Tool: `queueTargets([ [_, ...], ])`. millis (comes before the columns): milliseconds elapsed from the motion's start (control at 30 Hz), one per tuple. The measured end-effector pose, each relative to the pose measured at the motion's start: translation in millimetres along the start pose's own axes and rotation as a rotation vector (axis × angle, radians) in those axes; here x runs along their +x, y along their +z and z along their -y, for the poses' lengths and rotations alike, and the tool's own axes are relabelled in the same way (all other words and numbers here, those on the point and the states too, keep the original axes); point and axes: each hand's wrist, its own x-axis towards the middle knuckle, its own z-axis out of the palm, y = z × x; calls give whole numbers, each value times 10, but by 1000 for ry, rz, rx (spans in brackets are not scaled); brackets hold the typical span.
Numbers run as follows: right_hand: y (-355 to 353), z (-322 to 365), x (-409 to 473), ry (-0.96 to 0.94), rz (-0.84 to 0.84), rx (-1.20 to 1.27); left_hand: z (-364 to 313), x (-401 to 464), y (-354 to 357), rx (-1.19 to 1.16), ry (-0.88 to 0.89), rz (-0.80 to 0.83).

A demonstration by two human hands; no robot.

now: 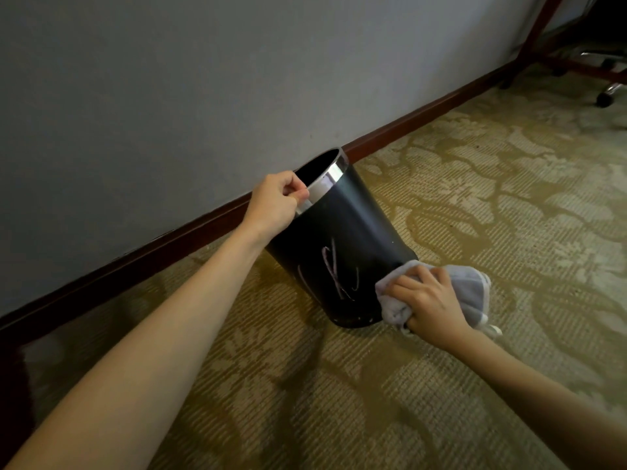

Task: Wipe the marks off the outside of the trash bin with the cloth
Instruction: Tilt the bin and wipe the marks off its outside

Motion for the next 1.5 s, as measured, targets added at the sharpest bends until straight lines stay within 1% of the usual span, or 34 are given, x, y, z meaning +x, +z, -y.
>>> queueTargets([
  [33, -37, -4, 90, -21, -28, -7, 5, -5, -14, -3, -5, 4],
  [133, -109, 48, 426, 37, -100, 15, 3, -43, -26, -2, 5, 20],
  [233, -177, 153, 820, 43, -166, 67, -6, -59, 8, 16, 38, 24],
  [300, -214, 187, 1029, 51, -221, 60, 1, -47, 31, 43, 55, 15],
  [400, -174, 213, 1050, 78, -261, 45, 16, -29, 43, 44, 73, 8],
  [533, -73, 162, 780, 109, -276, 32, 17, 1, 82, 65, 94, 39],
  [633, 5, 127, 507, 116, -204, 15, -11, 24, 128, 68, 96, 54],
  [833, 153, 63, -286, 129, 94, 11, -60, 44, 119, 33, 63, 87],
  [900, 168, 34, -388, 147, 119, -16, -105, 24, 129, 23, 65, 104],
  [967, 179, 38, -359, 195, 94, 10, -160, -4, 176, 50, 82, 104],
  [1067, 124, 27, -240, 116, 13, 88, -230, -26, 246, 73, 94, 90],
  [1300, -181, 56, 416, 188, -145, 59, -330, -32, 328, 100, 94, 88],
  [1400, -286, 29, 747, 186, -218, 54, -328, -28, 351, 109, 86, 78],
  [1500, -286, 94, 848, 170, -300, 54, -302, -26, 333, 95, 83, 72],
])
